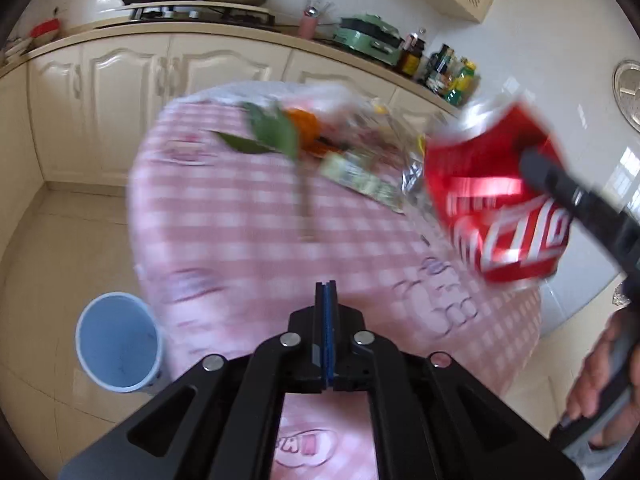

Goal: Collect trash

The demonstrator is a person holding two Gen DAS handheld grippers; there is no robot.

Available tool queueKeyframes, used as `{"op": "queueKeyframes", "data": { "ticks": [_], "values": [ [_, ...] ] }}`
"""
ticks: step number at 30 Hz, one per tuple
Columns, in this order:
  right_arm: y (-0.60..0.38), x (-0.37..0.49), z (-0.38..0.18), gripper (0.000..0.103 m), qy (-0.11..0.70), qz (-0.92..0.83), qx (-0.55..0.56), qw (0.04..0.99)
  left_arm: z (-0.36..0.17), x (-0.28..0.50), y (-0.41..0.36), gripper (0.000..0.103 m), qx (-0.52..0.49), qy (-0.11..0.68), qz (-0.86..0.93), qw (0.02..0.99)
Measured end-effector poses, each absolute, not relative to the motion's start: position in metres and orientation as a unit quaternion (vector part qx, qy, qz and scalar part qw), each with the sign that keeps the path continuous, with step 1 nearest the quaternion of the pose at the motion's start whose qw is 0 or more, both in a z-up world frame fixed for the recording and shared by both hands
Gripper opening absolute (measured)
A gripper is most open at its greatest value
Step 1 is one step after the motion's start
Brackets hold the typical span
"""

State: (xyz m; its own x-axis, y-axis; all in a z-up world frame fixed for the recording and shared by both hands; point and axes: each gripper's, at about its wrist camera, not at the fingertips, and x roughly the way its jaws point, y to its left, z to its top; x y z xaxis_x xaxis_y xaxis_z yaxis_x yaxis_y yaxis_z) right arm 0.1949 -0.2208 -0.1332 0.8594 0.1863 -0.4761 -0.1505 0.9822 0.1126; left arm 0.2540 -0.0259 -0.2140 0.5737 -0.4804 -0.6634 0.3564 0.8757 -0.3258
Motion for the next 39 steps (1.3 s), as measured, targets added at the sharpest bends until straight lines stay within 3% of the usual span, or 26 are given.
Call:
{"op": "queueKeyframes", "data": {
  "ticks": [12,25,30,39],
  "values": [
    [-0.170,0.170,-0.152,0.021,0.279,0.176,0.025,0.944,-0.233,0.223,0.131,0.000,-0.178,0.397,-0.090,0.896],
    [-0.154,0.147,-0.165,0.021,0.302,0.211,0.017,0.930,-0.257,0.210,0.150,0.001,-0.199,0.419,-0.072,0.883],
    [-0.161,0.146,-0.172,0.021,0.315,0.208,0.025,0.926,-0.257,0.208,0.152,0.017,-0.193,0.429,-0.065,0.880],
    [-0.149,0.149,-0.180,0.021,0.328,0.225,0.022,0.917,-0.263,0.201,0.165,0.020,-0.205,0.430,-0.048,0.878]
  ]
}}
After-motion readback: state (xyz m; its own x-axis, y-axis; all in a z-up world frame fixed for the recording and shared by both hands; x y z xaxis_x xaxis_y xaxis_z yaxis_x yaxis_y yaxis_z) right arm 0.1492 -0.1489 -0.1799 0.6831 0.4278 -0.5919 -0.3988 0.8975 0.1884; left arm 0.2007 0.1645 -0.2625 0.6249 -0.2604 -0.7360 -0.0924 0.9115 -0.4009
